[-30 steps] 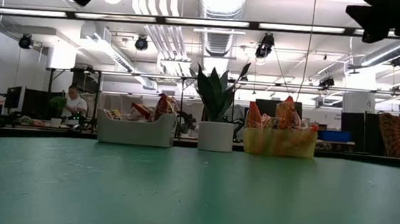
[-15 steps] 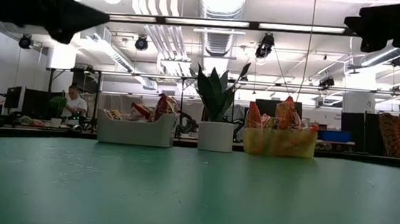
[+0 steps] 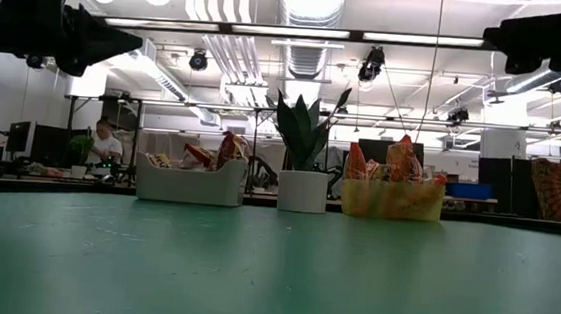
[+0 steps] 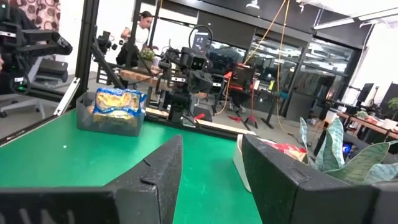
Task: Sort Maruchan noodles
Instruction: Return to Home Position
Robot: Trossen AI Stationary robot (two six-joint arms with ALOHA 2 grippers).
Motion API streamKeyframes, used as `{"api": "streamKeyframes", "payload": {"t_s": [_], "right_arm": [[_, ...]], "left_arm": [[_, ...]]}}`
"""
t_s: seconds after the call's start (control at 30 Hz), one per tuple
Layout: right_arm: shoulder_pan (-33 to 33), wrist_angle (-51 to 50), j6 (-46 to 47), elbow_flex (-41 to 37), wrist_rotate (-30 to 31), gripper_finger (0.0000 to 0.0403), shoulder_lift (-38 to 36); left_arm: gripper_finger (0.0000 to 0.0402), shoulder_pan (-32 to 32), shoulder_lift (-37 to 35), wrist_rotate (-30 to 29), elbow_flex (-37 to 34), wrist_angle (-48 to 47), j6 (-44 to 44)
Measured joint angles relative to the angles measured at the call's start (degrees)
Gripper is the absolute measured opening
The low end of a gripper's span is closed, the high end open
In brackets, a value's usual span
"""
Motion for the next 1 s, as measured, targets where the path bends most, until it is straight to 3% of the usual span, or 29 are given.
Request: {"api": "streamKeyframes", "payload": {"t_s": [0.3, 0.53, 0.7, 0.77, 0.9, 1.0], "right_arm": [[0.00, -0.29, 0.04, -0.49, 0.17, 0.0139, -0.02], [0.00, -0.40, 0.49, -3.73, 6.06, 0.0130, 0.09], [-0.40, 1.87, -0.71, -7.09, 7.37, 0.0127, 0.09], [-0.61, 2.77, -0.18, -7.34, 8.57, 0.0127, 0.20], [-0.59, 2.96, -0.69, -7.34, 3.55, 0.0127, 0.07], [-0.59, 3.04, -0.04, -7.50, 3.53, 0.0125, 0.07]], "left_arm": [[0.0000, 0.27, -0.61, 3.28, -0.02, -3.41, -3.82], [0.0000, 0.25, 0.77, 3.28, -0.04, -6.14, -6.47], [0.0000, 0.19, 0.87, 7.52, -0.04, -6.21, -8.82], [0.0000, 0.23, 0.85, 6.71, -0.04, -6.17, -8.91], [0.0000, 0.23, 0.85, 3.40, -0.04, -4.99, -8.99], [0.0000, 0.23, 0.93, 1.49, 0.15, -5.04, -9.67]]}}
